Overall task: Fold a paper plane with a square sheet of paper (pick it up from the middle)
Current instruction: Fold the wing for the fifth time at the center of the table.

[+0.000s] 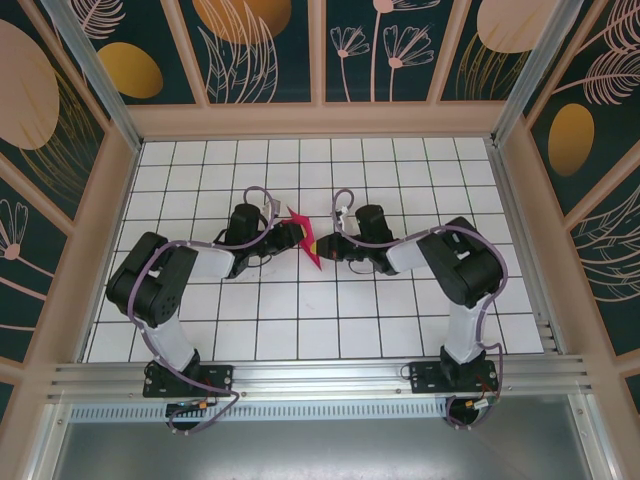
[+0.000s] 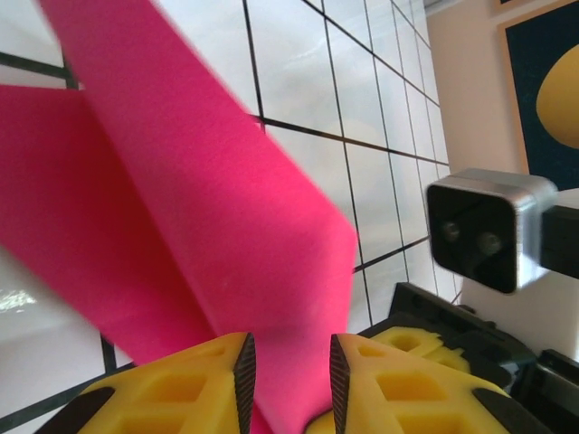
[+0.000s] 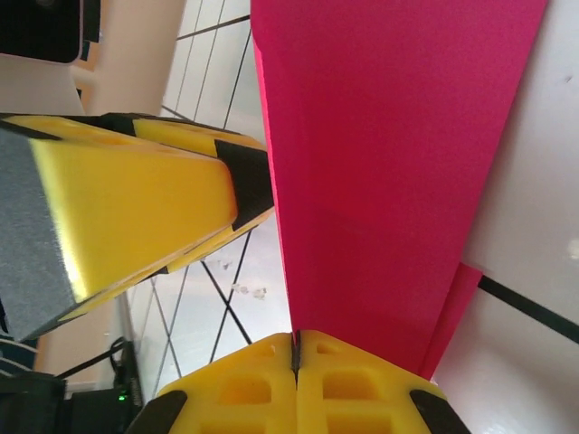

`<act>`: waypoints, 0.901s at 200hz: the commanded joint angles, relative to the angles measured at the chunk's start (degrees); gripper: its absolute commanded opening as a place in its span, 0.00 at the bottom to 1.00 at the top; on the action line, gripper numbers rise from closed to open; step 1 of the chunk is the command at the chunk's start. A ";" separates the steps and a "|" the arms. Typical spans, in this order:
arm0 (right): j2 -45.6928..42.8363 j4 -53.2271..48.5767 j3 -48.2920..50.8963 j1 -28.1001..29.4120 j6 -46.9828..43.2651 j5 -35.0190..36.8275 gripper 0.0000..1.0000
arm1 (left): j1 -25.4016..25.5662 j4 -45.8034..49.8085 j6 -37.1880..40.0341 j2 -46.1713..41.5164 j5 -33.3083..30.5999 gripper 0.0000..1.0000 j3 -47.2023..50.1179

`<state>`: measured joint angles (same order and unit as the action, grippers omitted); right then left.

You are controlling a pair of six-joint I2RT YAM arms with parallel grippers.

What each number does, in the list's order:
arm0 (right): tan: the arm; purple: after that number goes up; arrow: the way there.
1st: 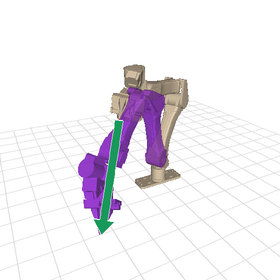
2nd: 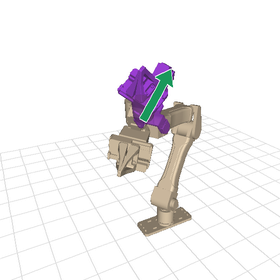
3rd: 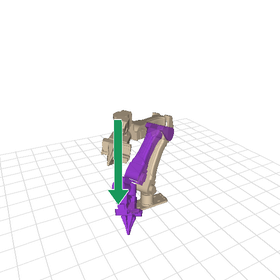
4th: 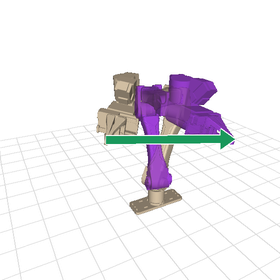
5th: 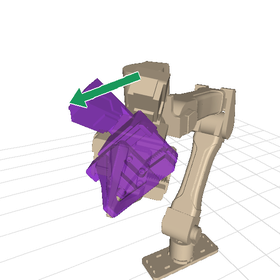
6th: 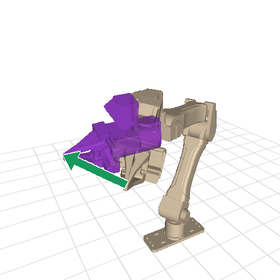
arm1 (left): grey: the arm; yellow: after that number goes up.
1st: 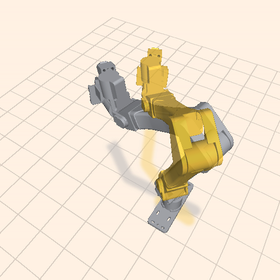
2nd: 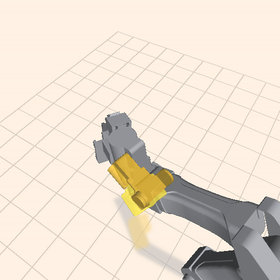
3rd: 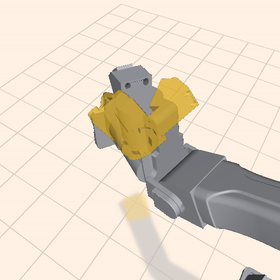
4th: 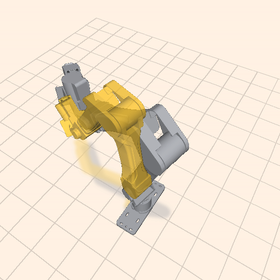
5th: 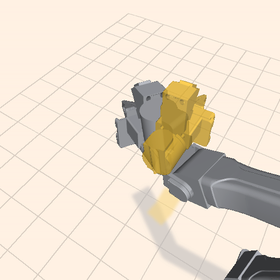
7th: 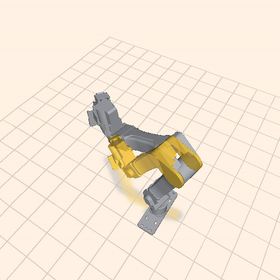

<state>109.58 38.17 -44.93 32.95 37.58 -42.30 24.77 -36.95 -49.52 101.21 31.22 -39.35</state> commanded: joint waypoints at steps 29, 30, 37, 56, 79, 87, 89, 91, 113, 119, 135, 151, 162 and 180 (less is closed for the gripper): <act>3.61 6.45 0.10 -0.80 9.14 -5.87 0.00 | 0.08 -4.87 0.30 2.00 1.56 0.30 0.77; 3.66 6.51 0.10 -0.79 9.24 -5.87 0.00 | 0.09 -4.92 0.26 1.99 1.60 0.30 0.77; 4.11 6.28 -0.10 -0.88 9.82 -6.10 0.00 | 0.10 -5.27 0.09 2.39 1.73 0.29 0.63; 5.17 5.66 -0.45 -0.96 11.06 -6.21 0.00 | 0.10 -6.39 -0.65 3.74 2.88 0.28 -0.08; 5.73 5.50 -0.53 -1.13 12.23 -6.15 0.00 | 0.12 -5.98 -0.65 5.30 3.02 0.26 -1.05; 5.85 5.05 -0.62 -1.22 12.39 -5.89 0.00 | 0.17 -5.89 -0.43 5.89 3.03 0.26 -1.18; 5.87 4.87 -0.63 -1.22 12.37 -5.80 0.00 | 0.12 -5.91 -0.45 5.96 2.98 0.25 -1.17; 5.92 4.62 -0.72 -1.22 12.35 -5.71 0.00 | 0.10 -5.93 -0.42 6.07 2.99 0.25 -1.10; 6.51 2.73 -1.32 -1.27 12.26 -5.54 0.00 | 0.04 -5.68 -0.50 7.18 2.41 0.24 -1.32; 6.72 2.12 -1.62 -1.22 12.18 -5.53 0.00 | 0.12 -5.49 -0.57 7.39 2.21 0.24 -1.34; 7.32 0.89 -2.00 -1.22 12.12 -5.42 0.00 | 0.09 -5.21 -0.74 7.90 1.72 0.23 -1.34; 7.70 -0.12 -2.33 -1.22 11.98 -5.26 0.00 | 0.10 -3.88 -0.52 8.34 1.07 0.23 -1.75; 7.84 -1.21 -2.64 -1.22 11.60 -5.10 0.00 | 0.12 -3.02 -0.51 8.60 0.72 0.23 -2.03; 8.01 -2.77 -3.23 -1.23 10.99 -4.89 0.00 | 0.11 -1.37 -0.57 9.00 0.13 0.22 -2.61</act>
<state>116.38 38.54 -46.54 32.16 48.99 -46.65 24.77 -40.18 -49.78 109.01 32.34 -40.25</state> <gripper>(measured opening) 0.049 0.223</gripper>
